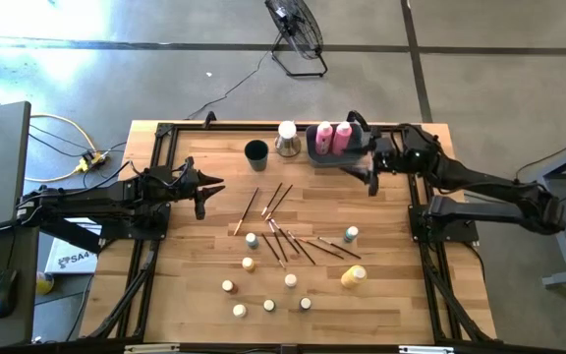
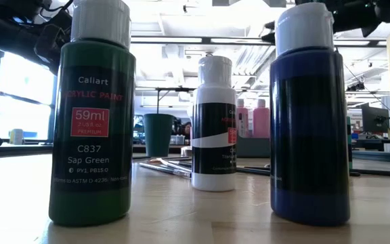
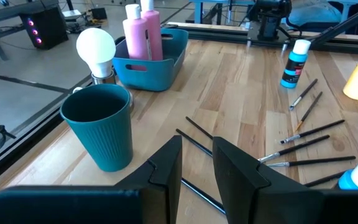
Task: Pick & Place Paint Supplies
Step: Put the large yellow paint bottle into the blue bin
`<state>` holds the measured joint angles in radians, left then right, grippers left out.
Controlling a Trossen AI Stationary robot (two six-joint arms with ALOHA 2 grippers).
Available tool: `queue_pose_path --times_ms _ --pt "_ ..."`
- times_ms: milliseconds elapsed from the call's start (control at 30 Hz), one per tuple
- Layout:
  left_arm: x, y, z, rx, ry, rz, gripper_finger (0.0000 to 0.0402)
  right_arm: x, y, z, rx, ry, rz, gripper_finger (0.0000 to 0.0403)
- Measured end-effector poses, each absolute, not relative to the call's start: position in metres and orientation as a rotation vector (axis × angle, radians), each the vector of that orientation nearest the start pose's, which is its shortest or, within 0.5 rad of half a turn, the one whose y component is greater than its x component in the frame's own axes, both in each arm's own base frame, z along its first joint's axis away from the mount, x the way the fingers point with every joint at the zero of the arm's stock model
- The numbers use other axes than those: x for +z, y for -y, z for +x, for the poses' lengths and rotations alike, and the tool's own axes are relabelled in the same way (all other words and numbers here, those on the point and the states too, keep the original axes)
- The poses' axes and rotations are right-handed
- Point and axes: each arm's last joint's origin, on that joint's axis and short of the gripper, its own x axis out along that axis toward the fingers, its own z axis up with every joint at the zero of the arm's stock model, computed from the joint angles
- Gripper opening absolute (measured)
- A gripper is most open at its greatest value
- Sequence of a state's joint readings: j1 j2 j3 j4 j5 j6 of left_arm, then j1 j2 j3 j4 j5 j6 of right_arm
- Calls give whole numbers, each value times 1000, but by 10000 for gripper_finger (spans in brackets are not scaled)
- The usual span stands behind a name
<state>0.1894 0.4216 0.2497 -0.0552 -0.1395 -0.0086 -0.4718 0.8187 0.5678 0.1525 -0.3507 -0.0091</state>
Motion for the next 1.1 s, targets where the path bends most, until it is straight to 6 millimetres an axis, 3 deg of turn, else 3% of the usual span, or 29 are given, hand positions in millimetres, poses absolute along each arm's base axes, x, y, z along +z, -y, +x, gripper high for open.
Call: queue_pose_path --times_ms 267,1100 --pt "207 -27 122 328 -226 -17 86 284 64 175 -19 -92 72 233" --pt "207 -27 122 328 -226 -10 86 284 64 175 -21 -95 63 233"
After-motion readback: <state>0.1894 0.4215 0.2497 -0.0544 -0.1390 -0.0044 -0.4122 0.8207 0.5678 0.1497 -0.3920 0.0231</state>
